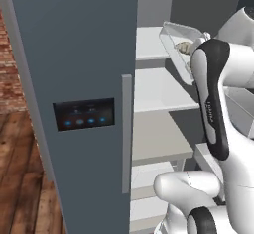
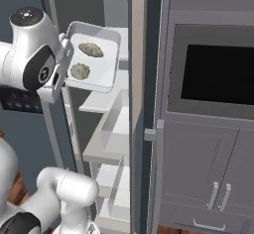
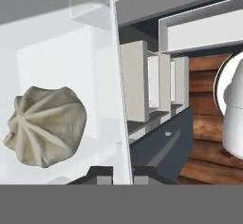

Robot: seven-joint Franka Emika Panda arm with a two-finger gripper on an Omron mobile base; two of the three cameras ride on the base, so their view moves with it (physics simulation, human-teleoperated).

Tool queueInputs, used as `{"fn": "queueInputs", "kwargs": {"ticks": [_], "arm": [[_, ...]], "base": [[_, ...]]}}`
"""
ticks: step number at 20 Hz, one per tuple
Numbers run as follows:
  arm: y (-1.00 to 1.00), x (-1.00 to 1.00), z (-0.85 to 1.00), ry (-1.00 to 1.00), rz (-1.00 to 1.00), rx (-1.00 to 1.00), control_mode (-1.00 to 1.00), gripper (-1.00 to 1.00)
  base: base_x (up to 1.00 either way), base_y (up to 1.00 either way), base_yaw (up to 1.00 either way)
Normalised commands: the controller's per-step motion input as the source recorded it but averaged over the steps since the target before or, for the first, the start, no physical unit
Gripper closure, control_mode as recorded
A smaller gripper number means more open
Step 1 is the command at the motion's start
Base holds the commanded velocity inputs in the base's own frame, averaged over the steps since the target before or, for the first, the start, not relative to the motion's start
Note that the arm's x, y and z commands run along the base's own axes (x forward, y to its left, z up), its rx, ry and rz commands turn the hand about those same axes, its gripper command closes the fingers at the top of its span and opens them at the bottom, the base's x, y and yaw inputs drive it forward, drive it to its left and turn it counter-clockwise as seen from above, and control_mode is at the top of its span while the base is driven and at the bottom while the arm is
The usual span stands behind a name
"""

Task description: Place two dumplings into each of the tupperware containers and then place the containers in the fridge.

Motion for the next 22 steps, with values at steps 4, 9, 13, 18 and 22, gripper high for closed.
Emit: {"fn": "queueInputs", "kwargs": {"ticks": [4,9,13,18,22], "arm": [[-0.10,0.87,0.44,0.02,0.00,0.00,-1.00,1.00],[-0.32,0.63,0.07,0.00,0.06,0.00,-1.00,1.00],[-0.26,0.40,0.00,-0.01,0.11,-0.05,-1.00,1.00],[-0.06,0.37,-0.13,-0.23,0.12,-0.07,-1.00,1.00],[-0.02,0.54,-0.41,-0.23,0.11,-0.02,-1.00,1.00]], "base": [[0.00,0.00,0.00],[0.00,0.00,0.00],[0.00,0.00,0.00],[0.00,0.00,0.00],[0.00,0.00,0.00]]}}
